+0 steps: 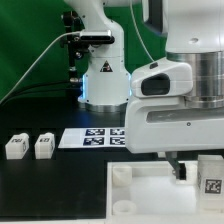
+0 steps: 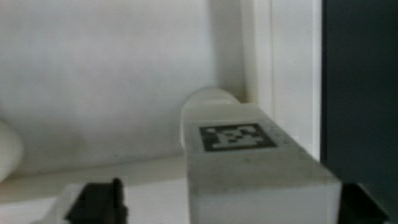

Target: Assemble one leg

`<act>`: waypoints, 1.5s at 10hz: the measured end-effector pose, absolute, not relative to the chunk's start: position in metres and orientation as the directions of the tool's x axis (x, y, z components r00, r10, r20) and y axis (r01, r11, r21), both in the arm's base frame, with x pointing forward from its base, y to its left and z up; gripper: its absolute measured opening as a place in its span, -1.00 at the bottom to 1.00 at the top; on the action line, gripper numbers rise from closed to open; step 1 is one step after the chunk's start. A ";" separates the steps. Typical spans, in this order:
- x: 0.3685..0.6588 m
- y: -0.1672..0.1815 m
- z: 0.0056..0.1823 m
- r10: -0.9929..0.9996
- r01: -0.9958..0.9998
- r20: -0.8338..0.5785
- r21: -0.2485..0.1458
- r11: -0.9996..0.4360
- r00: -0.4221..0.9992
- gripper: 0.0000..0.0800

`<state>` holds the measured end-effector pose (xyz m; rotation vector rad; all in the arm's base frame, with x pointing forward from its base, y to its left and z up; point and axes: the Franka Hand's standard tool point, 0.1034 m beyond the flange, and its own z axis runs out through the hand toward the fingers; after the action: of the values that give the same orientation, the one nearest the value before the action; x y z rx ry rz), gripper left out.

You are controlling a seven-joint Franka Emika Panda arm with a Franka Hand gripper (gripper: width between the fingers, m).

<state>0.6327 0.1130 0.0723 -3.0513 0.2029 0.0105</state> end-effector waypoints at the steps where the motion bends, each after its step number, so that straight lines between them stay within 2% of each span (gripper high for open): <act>1: 0.633 0.113 0.072 -0.182 -0.183 -0.017 -0.082 -0.980 0.983 -0.04; 2: 0.632 0.115 0.072 -0.319 -0.321 -0.031 -0.085 -0.943 0.947 -0.27; 4: 0.633 0.115 0.072 -0.547 -0.550 -0.053 -0.076 -0.832 0.835 -0.27; 6: 0.635 0.115 0.072 -0.863 -0.867 -0.090 -0.014 -0.498 0.498 -0.27; 7: 0.636 0.113 0.071 -0.965 -0.972 -0.119 0.013 -0.236 0.233 -0.27; 8: 0.636 0.110 0.071 -0.985 -0.996 -0.151 0.026 -0.085 0.080 -0.27; 9: 0.635 0.111 0.070 -0.988 -0.999 -0.153 0.036 -0.019 0.013 -0.27; 11: 0.635 0.111 0.070 -0.988 -0.999 -0.152 0.037 -0.013 0.008 -0.27; 12: 0.635 0.111 0.070 -0.988 -0.999 -0.152 0.038 -0.014 0.008 -0.06; 13: 0.638 0.111 0.070 -0.982 -0.993 -0.146 -0.002 -0.121 0.120 0.28; 14: 0.637 0.111 0.069 -0.957 -0.964 -0.122 -0.068 -0.257 0.264 0.28; 15: 0.631 0.113 0.071 -0.916 -0.922 -0.108 -0.088 -0.378 0.386 0.55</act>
Offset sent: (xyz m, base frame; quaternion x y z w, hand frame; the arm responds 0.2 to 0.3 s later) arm 0.0000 0.0000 0.0000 0.0000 0.0000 0.2667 0.9638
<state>0.6310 0.1134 0.0707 -2.5020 1.6688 0.0625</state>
